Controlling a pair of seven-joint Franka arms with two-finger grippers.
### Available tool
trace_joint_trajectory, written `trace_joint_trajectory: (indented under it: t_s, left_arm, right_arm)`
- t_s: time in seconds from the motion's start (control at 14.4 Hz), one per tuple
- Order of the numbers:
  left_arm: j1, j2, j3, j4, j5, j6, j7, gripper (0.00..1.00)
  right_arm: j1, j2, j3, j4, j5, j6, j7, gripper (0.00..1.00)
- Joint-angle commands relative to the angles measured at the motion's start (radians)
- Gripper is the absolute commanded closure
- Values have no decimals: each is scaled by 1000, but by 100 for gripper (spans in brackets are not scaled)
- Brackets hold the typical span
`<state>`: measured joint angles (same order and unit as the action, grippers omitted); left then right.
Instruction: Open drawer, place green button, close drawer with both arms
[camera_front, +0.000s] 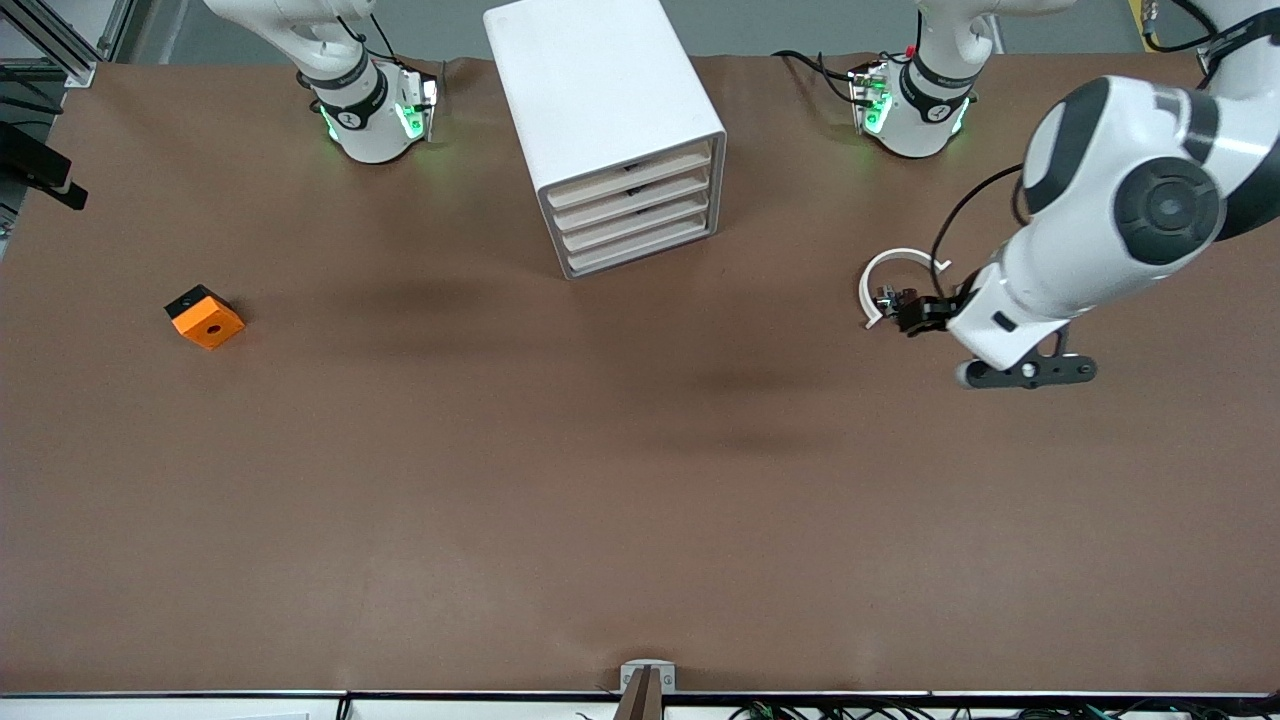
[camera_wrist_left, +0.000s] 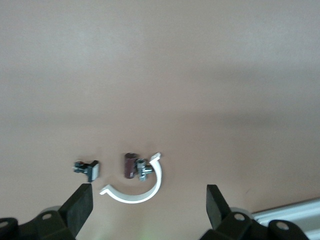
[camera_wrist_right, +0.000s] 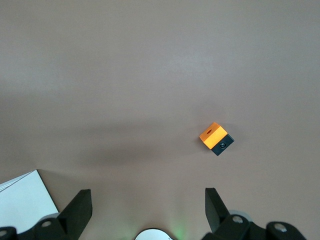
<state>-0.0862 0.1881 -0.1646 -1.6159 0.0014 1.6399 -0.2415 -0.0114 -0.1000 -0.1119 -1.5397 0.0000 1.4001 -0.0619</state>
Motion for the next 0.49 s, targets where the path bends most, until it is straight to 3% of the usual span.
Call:
trace_joint_trajectory:
  t_s: [0.0,0.42]
  left_arm:
    - [3,-82,68,-53,-32,-23,138,0]
    - [40,-173,146,-65,-29,-22,321,0]
  right_arm:
    - [-9,-23,3,-20,12,5,16,0]
    - [1,-23,9,-20,11,11,14,0]
